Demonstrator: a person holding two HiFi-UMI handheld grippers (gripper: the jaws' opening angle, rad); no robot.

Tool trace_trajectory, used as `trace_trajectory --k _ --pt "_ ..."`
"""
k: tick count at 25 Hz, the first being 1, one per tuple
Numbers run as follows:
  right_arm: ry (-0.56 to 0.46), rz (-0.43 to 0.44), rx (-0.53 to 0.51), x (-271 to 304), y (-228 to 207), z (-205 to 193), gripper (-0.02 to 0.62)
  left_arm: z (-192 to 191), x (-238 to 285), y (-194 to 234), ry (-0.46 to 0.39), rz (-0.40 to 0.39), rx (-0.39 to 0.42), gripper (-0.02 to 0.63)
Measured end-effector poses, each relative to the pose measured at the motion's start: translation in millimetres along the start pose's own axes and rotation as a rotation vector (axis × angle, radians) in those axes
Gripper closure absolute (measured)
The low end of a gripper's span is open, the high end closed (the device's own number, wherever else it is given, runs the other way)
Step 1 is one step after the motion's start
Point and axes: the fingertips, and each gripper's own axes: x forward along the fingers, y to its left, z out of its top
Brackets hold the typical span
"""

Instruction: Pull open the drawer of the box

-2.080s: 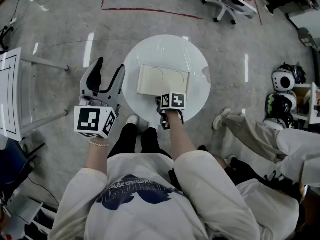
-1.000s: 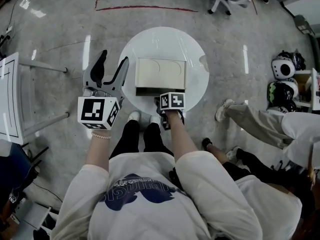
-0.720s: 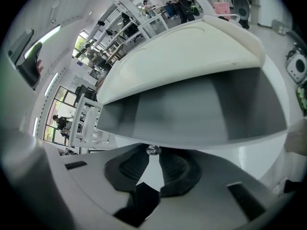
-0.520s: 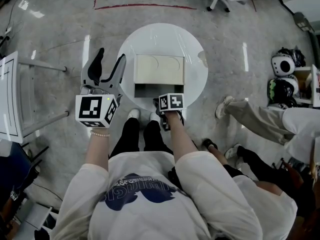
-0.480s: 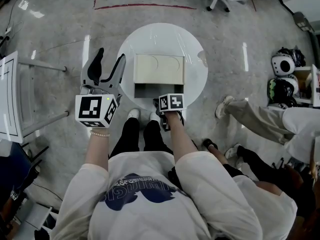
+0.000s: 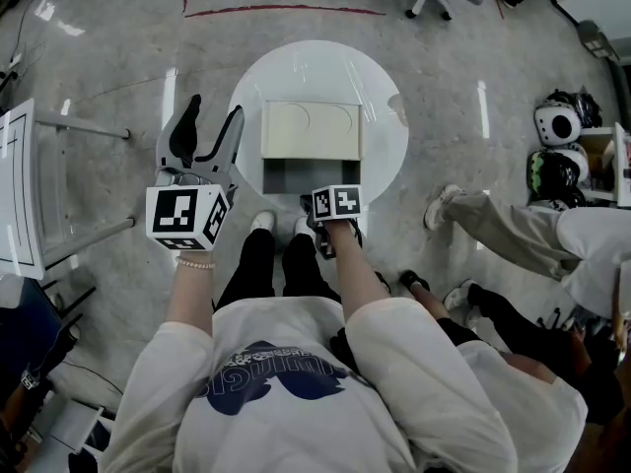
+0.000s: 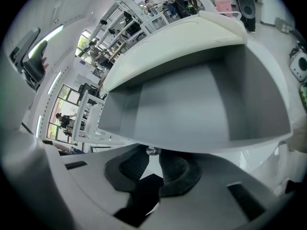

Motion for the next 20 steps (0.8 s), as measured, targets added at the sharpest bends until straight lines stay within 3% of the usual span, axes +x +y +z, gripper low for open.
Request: trace_trajectory --k 6,10,13,15,17,19,20 --pt "-0.019 0.004 0.015 1.4 -1.9 -5.6 0.533 -10.2 -6.4 5.3 0.021 0.011 -0.001 0.362" --pt "-0.018 0.026 0.061 -2.6 -3.4 -10.2 0.457 -10.3 -10.8 9.0 0.017 0.017 0.001 0.362" --pt "0.033 0.13 0.099 -24.3 0.4 -24.9 0.43 -3.3 -19.9 13.4 0.0 0.03 -0.004 0.362" --pt "0.046 0.252 0.127 -57.2 7.1 -29.5 0.436 2.6 -29.5 16.6 -0.023 0.038 -0.015 0.362" --pt "-0.022 0.409 0.152 -106.2 21.1 -15.0 0.485 8.7 -39.8 21.0 -0.047 0.05 -0.044 0.362" --pt "-0.202 0.52 0.146 -165.3 30.8 24.7 0.491 19.1 -48.9 23.1 -0.082 0.061 -0.083 0.362" --pt "-0.324 0.527 0.121 -196.4 30.9 51.1 0.491 26.7 -52.4 21.6 -0.107 0.059 -0.098 0.362"
